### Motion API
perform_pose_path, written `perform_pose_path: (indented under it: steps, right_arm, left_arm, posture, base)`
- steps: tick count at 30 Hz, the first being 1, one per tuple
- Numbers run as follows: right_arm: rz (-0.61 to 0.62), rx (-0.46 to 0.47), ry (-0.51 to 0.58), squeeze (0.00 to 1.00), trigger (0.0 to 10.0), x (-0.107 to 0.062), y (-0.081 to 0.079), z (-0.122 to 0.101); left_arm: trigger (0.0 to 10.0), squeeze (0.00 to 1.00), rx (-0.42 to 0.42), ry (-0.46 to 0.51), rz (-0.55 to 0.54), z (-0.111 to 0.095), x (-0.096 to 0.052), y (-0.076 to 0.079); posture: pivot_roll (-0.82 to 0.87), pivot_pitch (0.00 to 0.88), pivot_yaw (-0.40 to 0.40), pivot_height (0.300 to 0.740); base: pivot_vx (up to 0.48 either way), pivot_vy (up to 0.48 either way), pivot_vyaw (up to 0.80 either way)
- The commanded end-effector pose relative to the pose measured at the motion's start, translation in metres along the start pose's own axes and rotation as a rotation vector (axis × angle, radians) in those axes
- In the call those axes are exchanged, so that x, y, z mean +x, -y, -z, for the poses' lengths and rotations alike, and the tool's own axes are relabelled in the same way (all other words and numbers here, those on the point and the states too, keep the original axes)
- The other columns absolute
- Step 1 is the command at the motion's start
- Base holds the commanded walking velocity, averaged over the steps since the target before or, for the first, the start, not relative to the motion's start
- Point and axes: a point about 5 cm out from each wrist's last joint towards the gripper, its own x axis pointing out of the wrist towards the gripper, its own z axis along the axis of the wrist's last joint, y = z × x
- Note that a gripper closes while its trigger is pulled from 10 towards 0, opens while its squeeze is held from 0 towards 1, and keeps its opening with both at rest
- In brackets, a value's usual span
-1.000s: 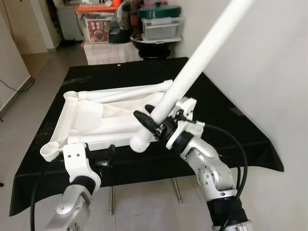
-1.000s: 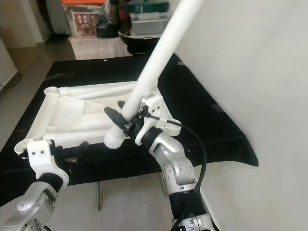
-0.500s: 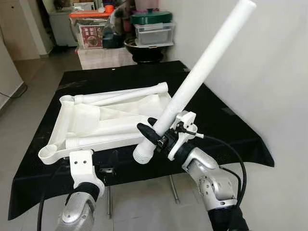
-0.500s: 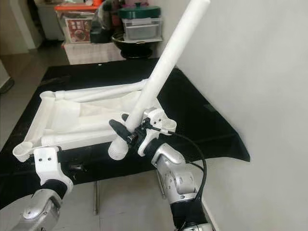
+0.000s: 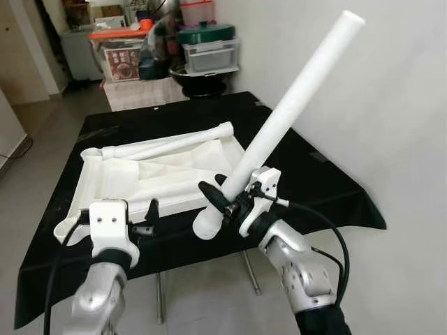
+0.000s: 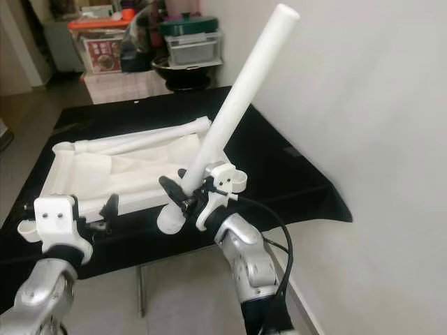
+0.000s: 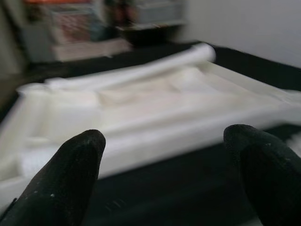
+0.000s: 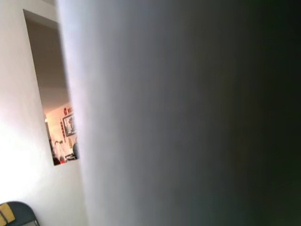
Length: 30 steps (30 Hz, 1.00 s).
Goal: Building children table
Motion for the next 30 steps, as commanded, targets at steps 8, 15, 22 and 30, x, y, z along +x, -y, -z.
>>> perform_pose_path:
  steps: [8, 15, 22, 30]
  right_arm:
    - [0.019, -0.016, 0.043, 0.00, 10.0, 0.000, 0.003, -0.015]
    - [-0.005, -0.018, 0.043, 0.00, 10.0, 0.003, -0.004, -0.017]
    - [-0.020, -0.099, 0.007, 0.00, 10.0, 0.001, -0.004, -0.016]
    - [-0.002, -0.169, -0.007, 0.00, 10.0, -0.001, 0.003, -0.017]
  left_arm:
    - [10.0, 0.00, -0.017, -0.017, 0.029, 0.001, 0.006, 0.012]
    - [10.0, 0.00, -0.034, -0.022, 0.028, 0.001, 0.002, 0.011]
    - [10.0, 0.00, -0.049, -0.014, 0.036, -0.002, 0.002, 0.015]
    - [10.0, 0.00, -0.024, -0.008, 0.039, -0.004, 0.004, 0.016]
  posture:
    - [0.01, 0.000, 0.078, 0.740]
    - [0.01, 0.003, 0.069, 0.740]
    - [0.01, 0.017, 0.067, 0.740]
    - [0.01, 0.022, 0.074, 0.740]
  base:
    - [0.000, -0.175, 0.00]
    - [0.000, 0.000, 0.00]
    - [0.000, 0.000, 0.00]
    - [0.000, 0.000, 0.00]
